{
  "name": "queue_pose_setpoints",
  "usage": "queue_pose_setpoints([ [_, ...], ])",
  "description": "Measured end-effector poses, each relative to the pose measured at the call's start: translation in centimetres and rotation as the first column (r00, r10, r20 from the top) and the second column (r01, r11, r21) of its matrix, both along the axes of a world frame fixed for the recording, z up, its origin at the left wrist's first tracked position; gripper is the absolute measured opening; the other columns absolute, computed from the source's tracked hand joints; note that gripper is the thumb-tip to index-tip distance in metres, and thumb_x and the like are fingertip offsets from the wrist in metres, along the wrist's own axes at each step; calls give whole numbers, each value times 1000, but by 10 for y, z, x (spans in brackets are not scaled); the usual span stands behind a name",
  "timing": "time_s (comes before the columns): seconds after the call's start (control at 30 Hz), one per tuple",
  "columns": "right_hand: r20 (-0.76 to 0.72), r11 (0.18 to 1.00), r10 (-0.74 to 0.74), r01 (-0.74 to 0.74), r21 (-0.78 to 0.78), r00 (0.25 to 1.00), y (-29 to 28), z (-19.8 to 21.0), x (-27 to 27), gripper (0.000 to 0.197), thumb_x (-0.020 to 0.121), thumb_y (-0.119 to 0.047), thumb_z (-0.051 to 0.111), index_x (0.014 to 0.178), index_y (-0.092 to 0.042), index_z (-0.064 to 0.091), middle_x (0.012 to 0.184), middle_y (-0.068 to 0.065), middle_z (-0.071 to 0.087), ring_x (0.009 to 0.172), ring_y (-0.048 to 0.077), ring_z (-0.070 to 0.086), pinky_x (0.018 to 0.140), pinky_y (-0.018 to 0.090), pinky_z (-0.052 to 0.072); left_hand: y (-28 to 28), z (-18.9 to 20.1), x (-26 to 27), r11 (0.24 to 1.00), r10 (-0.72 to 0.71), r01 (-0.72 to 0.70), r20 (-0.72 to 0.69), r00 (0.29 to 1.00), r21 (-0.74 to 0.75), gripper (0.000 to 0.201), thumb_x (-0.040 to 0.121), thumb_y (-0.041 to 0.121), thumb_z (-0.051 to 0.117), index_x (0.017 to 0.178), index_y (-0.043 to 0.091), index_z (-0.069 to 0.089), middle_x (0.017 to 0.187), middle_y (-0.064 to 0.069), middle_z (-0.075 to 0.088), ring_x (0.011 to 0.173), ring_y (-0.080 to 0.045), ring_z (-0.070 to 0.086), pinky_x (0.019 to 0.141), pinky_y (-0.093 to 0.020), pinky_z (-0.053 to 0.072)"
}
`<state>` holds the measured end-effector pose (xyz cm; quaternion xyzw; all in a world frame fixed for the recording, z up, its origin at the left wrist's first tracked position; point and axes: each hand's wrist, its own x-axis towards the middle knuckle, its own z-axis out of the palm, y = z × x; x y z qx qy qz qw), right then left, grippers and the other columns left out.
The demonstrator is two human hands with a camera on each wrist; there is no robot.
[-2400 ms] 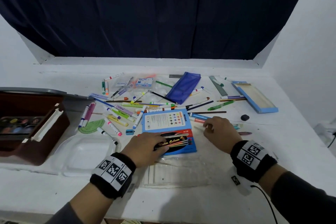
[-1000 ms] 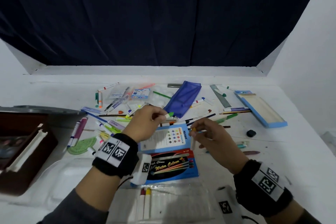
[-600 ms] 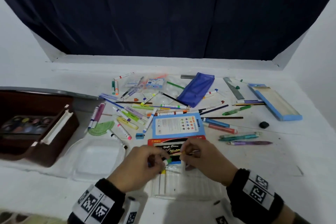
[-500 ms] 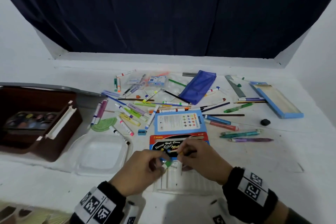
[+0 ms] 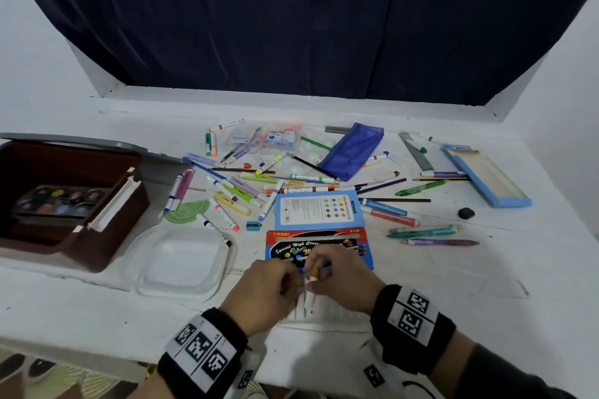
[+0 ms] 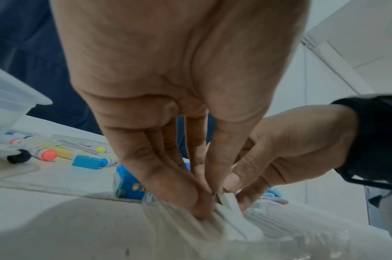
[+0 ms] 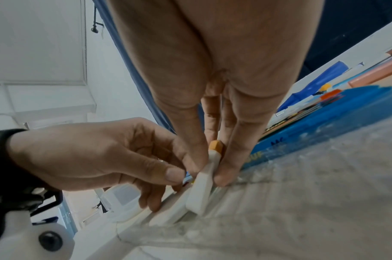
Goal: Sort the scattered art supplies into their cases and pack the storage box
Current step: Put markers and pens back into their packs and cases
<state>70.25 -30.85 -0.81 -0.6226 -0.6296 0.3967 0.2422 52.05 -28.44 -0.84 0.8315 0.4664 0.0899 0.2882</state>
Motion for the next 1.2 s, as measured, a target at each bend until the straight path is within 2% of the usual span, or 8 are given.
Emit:
queue_pose_setpoints([
  [0.1,31,1000,-8,7,21,999,-3,0,-2,23,75,-8,81,89,-15,64,83,-4,64,68,2,56,69,17,50,2,2,-5,999,-43,43,-25,999,-8,19,85,30,73,105,30,71,92,12,65,79,-3,60,71,-20,49],
  [0.2,64,999,1,-5,53,998,-4,1,-4,28,72,-9,84,89,-15,63,84,-4,64,69,4,55,67,16,49,3,5,-5,995,-77,85,-137,988,47,34,82,42,76,113,34,66,99,10,60,87,-8,58,77,-26,49],
  [0.27,121,997,12,-21,70,993,-5,2,-8,34,69,-10,87,90,-16,61,86,-4,64,75,9,58,69,19,50,2,5,-4,994,-79,92,-192,978,62,40,80,41,77,117,35,63,103,10,56,92,-10,55,77,-26,46],
  [0.47,265,992,11,-43,118,964,-6,3,-19,49,59,-18,93,94,-16,58,92,-4,62,82,15,58,76,33,54,2,4,0,997,-38,53,-227,973,60,43,74,38,81,112,34,61,105,12,53,94,-9,52,74,-25,42],
  [0.67,378,988,36,-89,123,925,-4,5,-20,51,61,-29,92,100,-14,63,98,0,63,86,15,57,78,30,51,1,3,0,998,-16,30,-220,975,63,44,72,39,81,111,35,61,107,12,54,96,-11,54,77,-27,46],
  [0.8,395,980,97,-156,119,914,-5,4,-18,49,62,-34,91,103,-15,72,105,0,59,91,13,53,76,23,40,0,1,-1,997,-17,34,-216,976,76,44,73,40,80,112,35,60,108,14,54,96,-9,54,73,-24,39],
  [0.97,355,984,114,-155,91,928,-2,10,-17,39,66,-27,90,99,-11,76,97,3,67,85,15,62,78,28,52,2,2,0,998,-13,26,-211,977,63,45,73,39,81,113,35,61,110,12,55,100,-12,55,78,-26,44],
  [1.2,481,984,132,-171,40,867,-2,9,-21,38,72,-38,84,95,-10,72,95,0,63,88,14,58,81,24,47,1,0,0,998,-4,16,-202,979,59,45,72,38,82,112,34,61,109,13,55,95,-9,52,75,-26,42],
])
